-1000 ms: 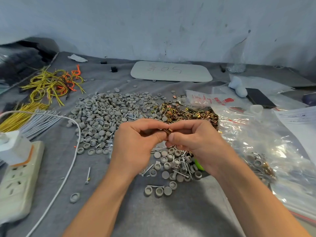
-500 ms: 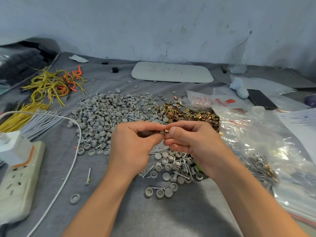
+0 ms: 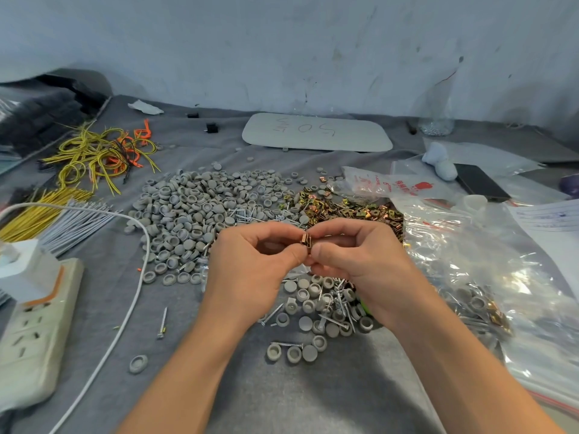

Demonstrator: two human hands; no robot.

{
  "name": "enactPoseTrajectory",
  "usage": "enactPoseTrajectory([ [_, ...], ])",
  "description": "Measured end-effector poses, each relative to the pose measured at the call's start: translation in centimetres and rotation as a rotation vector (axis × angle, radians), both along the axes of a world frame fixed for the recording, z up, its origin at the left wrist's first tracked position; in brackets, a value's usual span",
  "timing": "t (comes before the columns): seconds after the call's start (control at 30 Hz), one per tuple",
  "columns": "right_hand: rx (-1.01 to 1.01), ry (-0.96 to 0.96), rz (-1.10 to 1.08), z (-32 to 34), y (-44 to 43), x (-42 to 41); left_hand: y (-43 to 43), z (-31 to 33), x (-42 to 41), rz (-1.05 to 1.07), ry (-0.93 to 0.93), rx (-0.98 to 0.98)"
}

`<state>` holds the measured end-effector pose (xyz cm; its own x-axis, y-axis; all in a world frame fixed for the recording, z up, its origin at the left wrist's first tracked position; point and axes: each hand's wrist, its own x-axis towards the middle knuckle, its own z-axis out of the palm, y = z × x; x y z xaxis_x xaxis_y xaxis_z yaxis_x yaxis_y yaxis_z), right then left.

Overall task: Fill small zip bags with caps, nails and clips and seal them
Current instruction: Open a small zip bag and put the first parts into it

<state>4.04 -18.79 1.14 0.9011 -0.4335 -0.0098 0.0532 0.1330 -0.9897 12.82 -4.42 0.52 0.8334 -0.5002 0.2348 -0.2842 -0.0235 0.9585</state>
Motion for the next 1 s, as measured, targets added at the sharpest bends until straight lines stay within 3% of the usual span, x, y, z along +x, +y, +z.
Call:
enactPoseTrajectory([
  [0.13,-0.118,-0.001,-0.018,-0.1,0.0,0.0,0.0,-0.1,0.0,-0.013,0.001,0.027],
  [0.33,-0.486,0.015,-0.167,-0.2,0.1,-0.1,0.0,-0.1,0.0,-0.063,0.084,-0.018],
  [0.47,-0.586,-0.065,-0.185,-0.3,0.4,0.0,0.1,-0.1,0.0,-0.091,0.133,-0.059],
  [0.9,-0.425,-0.19,-0.134,-0.2,0.2,0.4,0.0,-0.6,0.6,-0.028,0.029,-0.108],
  [1.0,-0.457,-0.176,-0.15,-0.3,0.3,0.6,0.1,-1.1,1.0,0.126,-0.196,0.117],
])
